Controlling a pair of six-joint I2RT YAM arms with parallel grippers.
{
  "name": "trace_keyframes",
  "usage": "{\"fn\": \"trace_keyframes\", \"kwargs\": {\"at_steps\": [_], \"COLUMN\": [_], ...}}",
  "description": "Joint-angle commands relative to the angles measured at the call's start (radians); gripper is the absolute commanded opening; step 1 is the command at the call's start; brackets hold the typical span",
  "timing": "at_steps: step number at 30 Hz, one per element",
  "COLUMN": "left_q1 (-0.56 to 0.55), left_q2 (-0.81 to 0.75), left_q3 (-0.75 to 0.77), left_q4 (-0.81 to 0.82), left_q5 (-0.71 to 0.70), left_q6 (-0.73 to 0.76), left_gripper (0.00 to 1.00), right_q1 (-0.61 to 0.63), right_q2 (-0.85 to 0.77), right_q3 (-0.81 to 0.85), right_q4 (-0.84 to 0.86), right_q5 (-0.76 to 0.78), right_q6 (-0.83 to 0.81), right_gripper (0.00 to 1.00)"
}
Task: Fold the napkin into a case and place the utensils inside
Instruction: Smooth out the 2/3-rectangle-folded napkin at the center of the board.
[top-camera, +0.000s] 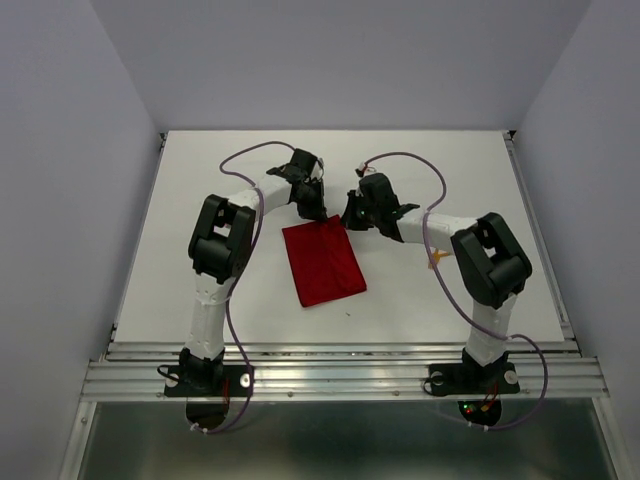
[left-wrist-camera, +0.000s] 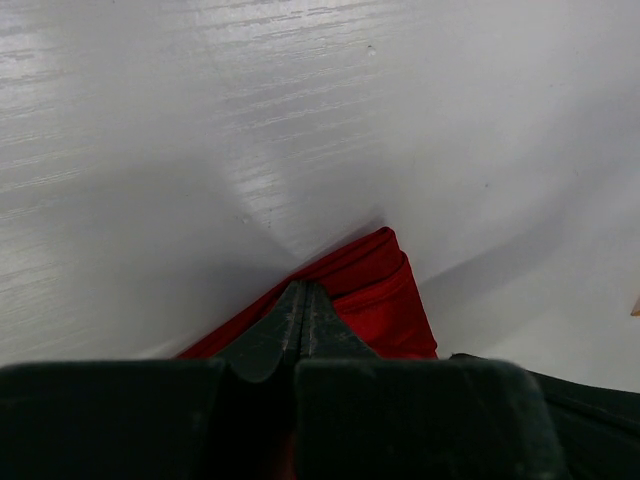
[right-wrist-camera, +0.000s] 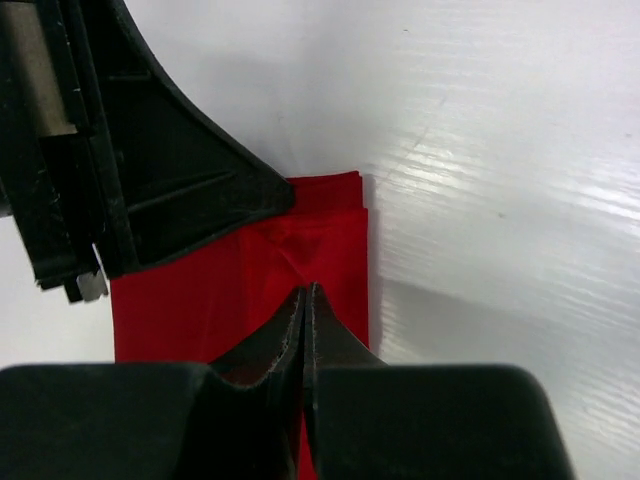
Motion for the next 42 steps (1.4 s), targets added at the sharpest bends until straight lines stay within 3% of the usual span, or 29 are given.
{"fn": "trace_keyframes", "kwargs": {"at_steps": [1,13,21,25,35,42], "left_q1": [0.001,0.001,0.001,0.001,-0.001,0.001], "left_q2": [0.026,-0.003,-0.162,-0.176,-0.155,-0.113], "left_q3": [0.022,0.032,-0.011,-0.011,-0.071,-0.07], "left_q4": [-0.036,-0.05,-0.016,-0.042,-0.028,-0.05], "left_q5": [-0.014,-0.041,-0.131,-0.153,-0.004,-0.058], "left_q6": [0.034,0.054,0.098,0.095,0.128,0.118], "left_gripper": [0.0,0.0,0.04,0.0,0.0,0.0], "right_q1": [0.002,-0.017,-0.026,-0.026,-0.026,-0.026], "right_q2": [0.07,0.203,0.206,0.205,0.203,0.205], "right_q3": [0.092,0.105,0.077,0.078,0.085,0.08], "right_q4": [0.026,0.06,0.061,0.063,0.061,0.061], "right_q5": [-0.057,-0.06,-0.065,-0.066,-0.069,-0.072], "right_q6": [-0.016,0.013,0.035,0.038,0.036,0.036], "right_gripper": [0.02,0.02,0.02,0.03,0.03,0.03]}}
